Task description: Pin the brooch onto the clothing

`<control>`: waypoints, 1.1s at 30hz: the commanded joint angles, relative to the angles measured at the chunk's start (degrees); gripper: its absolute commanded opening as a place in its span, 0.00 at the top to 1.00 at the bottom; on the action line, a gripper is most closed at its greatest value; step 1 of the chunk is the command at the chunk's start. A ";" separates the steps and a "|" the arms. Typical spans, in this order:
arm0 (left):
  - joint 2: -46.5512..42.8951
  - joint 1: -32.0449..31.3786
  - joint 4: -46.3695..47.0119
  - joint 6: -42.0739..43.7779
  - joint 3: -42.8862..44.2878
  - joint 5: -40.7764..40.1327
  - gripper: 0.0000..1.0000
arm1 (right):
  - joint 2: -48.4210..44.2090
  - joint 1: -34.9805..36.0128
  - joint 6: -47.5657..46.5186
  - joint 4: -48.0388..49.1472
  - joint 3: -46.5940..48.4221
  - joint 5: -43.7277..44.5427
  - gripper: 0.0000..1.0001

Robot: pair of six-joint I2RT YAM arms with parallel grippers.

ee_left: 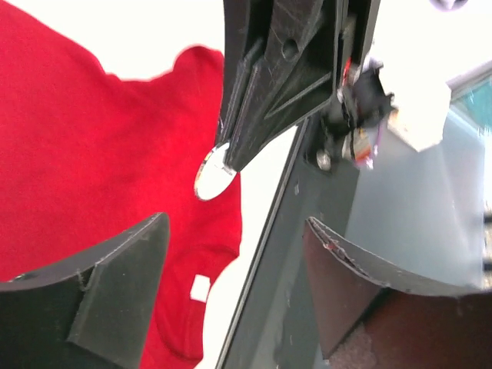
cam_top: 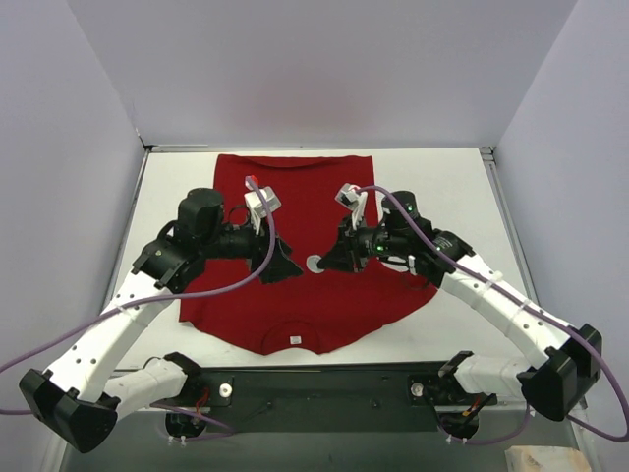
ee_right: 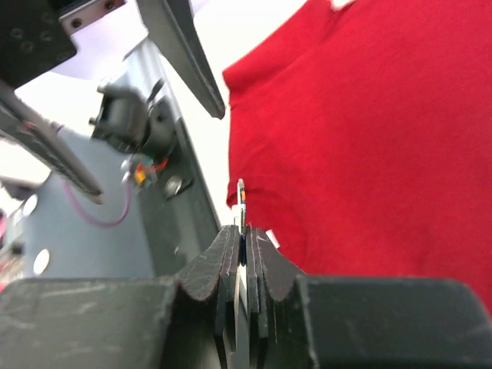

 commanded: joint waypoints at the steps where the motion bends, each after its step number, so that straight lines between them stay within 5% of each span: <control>1: -3.00 0.75 15.35 -9.52 -5.11 -2.69 0.18 | -6.30 -0.44 4.82 11.98 -4.97 7.65 1.00; 7: -4.06 0.92 44.75 -26.21 -16.36 -1.10 0.16 | -13.33 -0.53 12.90 25.77 -13.04 14.51 1.00; 10: -2.22 0.92 51.66 -31.94 -18.14 -0.14 0.16 | -15.71 -0.88 16.42 31.93 -15.96 15.31 1.00; 18: 2.27 1.01 60.72 -37.04 -18.14 5.40 0.21 | -15.28 -1.32 18.98 34.84 -15.70 10.83 1.00; 23: 4.03 0.92 63.27 -38.36 -18.58 7.16 0.47 | -15.81 -1.59 19.68 35.46 -16.06 9.95 1.00; 33: 4.47 1.01 64.51 -38.63 -19.29 7.25 0.67 | -15.46 -1.76 19.69 34.58 -16.23 9.68 1.00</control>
